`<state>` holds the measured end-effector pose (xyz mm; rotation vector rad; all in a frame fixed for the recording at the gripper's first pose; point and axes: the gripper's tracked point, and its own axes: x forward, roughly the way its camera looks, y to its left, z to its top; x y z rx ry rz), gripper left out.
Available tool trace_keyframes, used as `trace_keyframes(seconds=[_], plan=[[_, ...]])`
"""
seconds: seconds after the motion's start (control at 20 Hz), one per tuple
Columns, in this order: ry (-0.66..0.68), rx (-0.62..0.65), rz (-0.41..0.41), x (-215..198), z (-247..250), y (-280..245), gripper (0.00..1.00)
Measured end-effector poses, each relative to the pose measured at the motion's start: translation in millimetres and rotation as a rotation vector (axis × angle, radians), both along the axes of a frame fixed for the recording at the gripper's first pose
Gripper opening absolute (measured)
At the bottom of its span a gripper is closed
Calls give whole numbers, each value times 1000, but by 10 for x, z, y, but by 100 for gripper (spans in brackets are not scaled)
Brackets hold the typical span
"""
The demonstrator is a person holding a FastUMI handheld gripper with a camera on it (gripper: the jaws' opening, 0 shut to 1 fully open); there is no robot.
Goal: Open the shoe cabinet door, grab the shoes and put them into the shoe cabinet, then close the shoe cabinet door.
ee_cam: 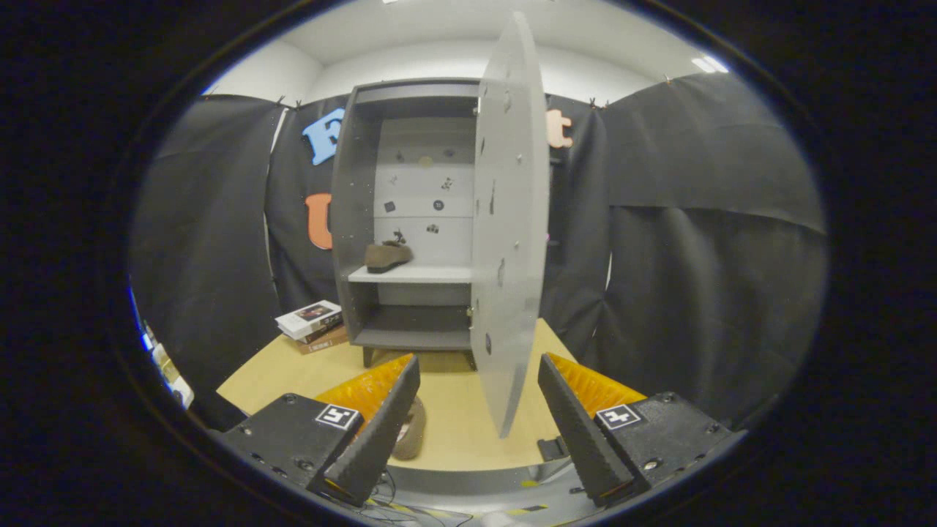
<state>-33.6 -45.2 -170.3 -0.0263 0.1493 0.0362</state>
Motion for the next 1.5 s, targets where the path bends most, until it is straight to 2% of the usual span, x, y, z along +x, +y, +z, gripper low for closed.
trace_keyframes(seconds=[0.1,0.25,0.5,0.85,1.1,1.5], plan=[[11,-26,6,129,-280,239,100],[67,-6,67,310,-764,706,100],[206,-3,125,754,-1684,1282,100],[395,34,148,1393,-2661,1618,100],[501,80,160,1737,-3064,1789,100],[566,131,137,2300,-3279,1963,100]])
